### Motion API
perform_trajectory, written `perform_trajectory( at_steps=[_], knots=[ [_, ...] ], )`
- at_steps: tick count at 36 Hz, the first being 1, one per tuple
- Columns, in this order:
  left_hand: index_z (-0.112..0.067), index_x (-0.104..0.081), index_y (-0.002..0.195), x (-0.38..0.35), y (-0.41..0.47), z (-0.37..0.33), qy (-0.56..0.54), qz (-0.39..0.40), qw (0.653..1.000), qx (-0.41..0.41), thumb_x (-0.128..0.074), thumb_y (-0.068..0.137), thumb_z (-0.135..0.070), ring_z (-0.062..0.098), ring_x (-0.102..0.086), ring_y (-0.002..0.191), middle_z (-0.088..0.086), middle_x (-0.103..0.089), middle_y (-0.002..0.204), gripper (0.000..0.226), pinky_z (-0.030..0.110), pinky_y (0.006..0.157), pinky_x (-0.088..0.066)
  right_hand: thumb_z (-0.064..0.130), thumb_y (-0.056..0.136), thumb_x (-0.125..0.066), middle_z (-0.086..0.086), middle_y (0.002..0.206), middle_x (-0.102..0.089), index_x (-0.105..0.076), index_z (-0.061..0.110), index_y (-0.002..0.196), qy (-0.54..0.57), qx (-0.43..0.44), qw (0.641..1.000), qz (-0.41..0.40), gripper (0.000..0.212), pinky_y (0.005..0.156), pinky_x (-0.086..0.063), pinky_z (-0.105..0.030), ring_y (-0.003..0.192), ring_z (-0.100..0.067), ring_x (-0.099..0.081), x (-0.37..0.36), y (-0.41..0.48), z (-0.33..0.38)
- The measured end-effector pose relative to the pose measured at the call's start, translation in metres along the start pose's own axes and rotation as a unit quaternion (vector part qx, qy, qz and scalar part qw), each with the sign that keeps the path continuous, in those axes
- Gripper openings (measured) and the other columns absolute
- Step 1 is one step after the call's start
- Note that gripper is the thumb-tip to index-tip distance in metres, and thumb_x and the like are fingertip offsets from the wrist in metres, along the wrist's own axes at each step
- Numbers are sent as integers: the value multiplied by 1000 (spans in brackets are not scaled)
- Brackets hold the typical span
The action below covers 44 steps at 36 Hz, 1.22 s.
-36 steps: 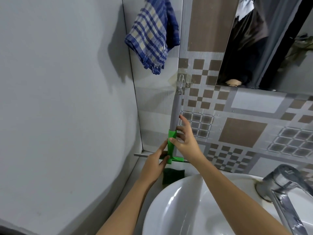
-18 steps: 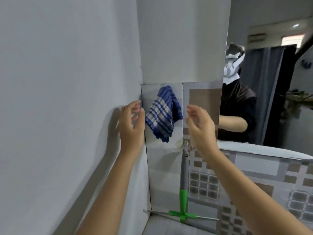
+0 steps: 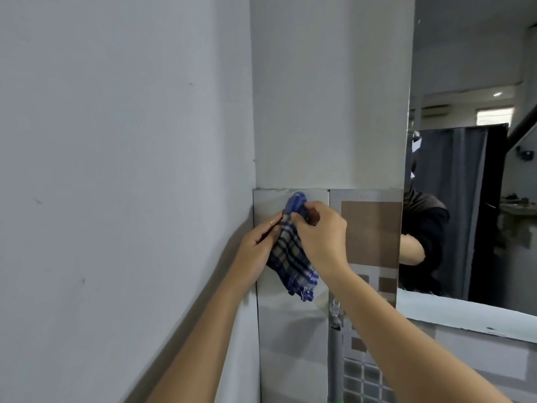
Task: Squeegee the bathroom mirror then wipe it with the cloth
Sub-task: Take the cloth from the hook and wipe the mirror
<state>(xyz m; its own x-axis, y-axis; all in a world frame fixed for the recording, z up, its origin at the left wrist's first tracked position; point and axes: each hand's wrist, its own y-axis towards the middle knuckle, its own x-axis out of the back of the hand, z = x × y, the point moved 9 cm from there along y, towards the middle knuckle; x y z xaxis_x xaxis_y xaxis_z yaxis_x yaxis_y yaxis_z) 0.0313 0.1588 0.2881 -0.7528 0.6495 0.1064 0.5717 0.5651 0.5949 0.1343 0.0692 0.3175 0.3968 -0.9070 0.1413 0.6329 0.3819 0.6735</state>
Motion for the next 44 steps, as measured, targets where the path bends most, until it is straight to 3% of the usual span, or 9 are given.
perform_trajectory(
  at_steps=[4,15,20,26,29,33,37,40,44],
  knots=[
    [-23,-53,127,-1,4,0,11,8,1000,0,-46,96,-10,-8,-54,107,-11,-60,121,35,7,86,-43,13,84,-65,0,87,-67,-68,10,97,18,-9,999,-25,14,60,-39,-7,76,-9,-59,8,3,4],
    [-23,-51,127,1,-12,-59,60,-4,993,-100,-47,96,-18,3,-52,115,-3,-54,125,32,23,99,-44,10,84,-64,10,78,-68,-68,23,87,117,33,992,22,14,65,-51,-10,73,-4,-64,37,-2,61],
    [-26,-48,124,0,-38,-117,159,-24,966,-202,-53,93,-19,-2,-42,119,-6,-46,123,32,5,97,-29,9,84,-65,4,80,-71,-70,22,87,171,23,977,128,14,71,-54,-22,74,-9,-67,68,-16,82],
    [-28,-38,115,-40,-81,-136,41,162,979,-115,-64,85,-10,10,-57,109,1,-54,120,44,25,92,-49,8,85,-62,14,77,-72,-70,17,93,122,58,965,225,15,73,-50,-12,77,-1,-65,115,-51,92],
    [-21,-37,111,-61,-100,-140,19,198,975,-100,-64,84,-4,14,-61,103,7,-56,118,41,27,86,-52,4,84,-61,14,81,-72,-69,12,95,94,65,962,247,16,79,-50,-15,82,-2,-65,135,-69,92],
    [-17,-44,101,-84,-116,-143,0,198,977,-78,-62,85,-3,20,-64,92,9,-60,113,28,30,80,-55,9,82,-64,6,85,-74,-71,13,96,69,55,969,232,16,84,-52,-22,84,-9,-66,164,-84,83],
    [-16,-50,94,-106,-130,-152,9,184,979,-85,-62,84,1,21,-60,84,20,-60,101,23,34,80,-53,2,83,-63,7,79,-73,-70,13,95,70,59,970,225,17,81,-52,-18,80,-6,-65,191,-98,83],
    [-14,-60,88,-124,-140,-163,20,168,981,-91,-62,83,3,15,-58,78,8,-63,87,17,23,74,-52,2,82,-64,6,85,-70,-69,13,97,52,72,975,201,19,80,-50,-16,81,-1,-64,212,-103,82],
    [-19,-69,81,-141,-149,-172,18,97,991,-90,-64,80,3,11,-64,82,-2,-69,85,23,24,82,-52,7,82,-66,7,86,-71,-70,16,94,38,58,986,149,16,81,-50,-20,81,-2,-66,243,-116,68]
  ],
)
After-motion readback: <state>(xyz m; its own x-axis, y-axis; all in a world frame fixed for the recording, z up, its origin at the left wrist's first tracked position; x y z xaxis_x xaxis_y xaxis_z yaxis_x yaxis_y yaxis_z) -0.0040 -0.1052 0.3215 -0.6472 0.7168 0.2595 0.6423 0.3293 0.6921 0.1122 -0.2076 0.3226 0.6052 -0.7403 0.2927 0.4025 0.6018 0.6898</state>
